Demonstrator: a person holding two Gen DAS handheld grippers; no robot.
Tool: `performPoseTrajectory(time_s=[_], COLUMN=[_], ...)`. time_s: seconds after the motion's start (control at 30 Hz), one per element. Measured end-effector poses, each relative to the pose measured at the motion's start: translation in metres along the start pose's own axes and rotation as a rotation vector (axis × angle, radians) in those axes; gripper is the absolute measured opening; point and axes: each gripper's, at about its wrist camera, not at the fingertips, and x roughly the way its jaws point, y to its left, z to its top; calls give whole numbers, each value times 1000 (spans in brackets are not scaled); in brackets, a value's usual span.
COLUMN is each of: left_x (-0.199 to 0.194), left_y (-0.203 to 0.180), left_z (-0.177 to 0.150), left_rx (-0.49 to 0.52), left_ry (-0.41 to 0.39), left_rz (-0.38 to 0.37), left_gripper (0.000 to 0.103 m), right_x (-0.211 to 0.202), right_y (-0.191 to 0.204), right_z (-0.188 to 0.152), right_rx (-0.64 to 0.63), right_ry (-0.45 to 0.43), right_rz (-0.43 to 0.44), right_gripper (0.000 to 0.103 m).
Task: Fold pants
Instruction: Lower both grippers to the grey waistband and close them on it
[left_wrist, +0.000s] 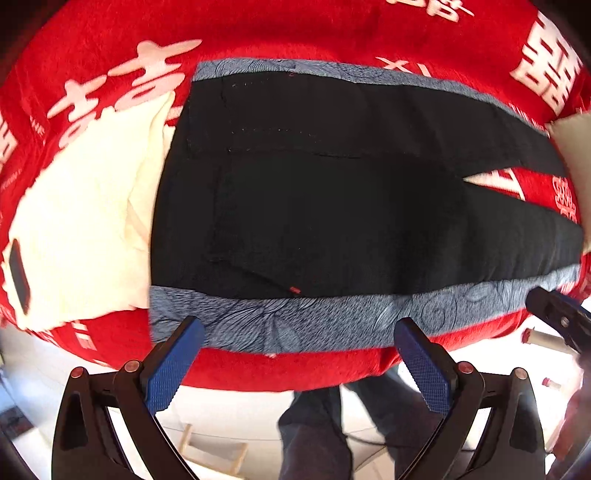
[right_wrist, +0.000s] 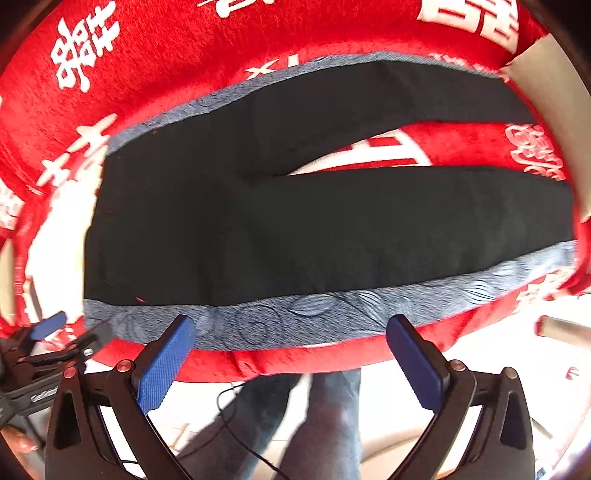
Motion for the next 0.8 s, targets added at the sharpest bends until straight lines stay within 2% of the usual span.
performPoseTrajectory(time_s=[0.1,0.27,0.4,0.6,0.7,0.8], left_x=[19,39,51,60,60,60], left_y=[4,5,4,7,5,8], left_z=[-2,-12,-20,-31,-36,-41], left_rx=[-81,-163,-210,-239,-234,-246], left_ry=[2,-25,-26,-26,-29,-32], left_rz=[-53,-121,-177,-197,-189,-198], left_gripper=[103,103,103,103,103,103], right_x=[11,44,73,106,110,110], right_y=[-26,-75,-98,-117,-123,-124], right_z=[-2,-17,-33,-56,-60,-56], right_rx=[81,243,313,372,380,415], right_ry=[5,39,54,57,28,-18], right_rz=[199,471,582,646,682,763], right_gripper=[103,103,103,103,103,103])
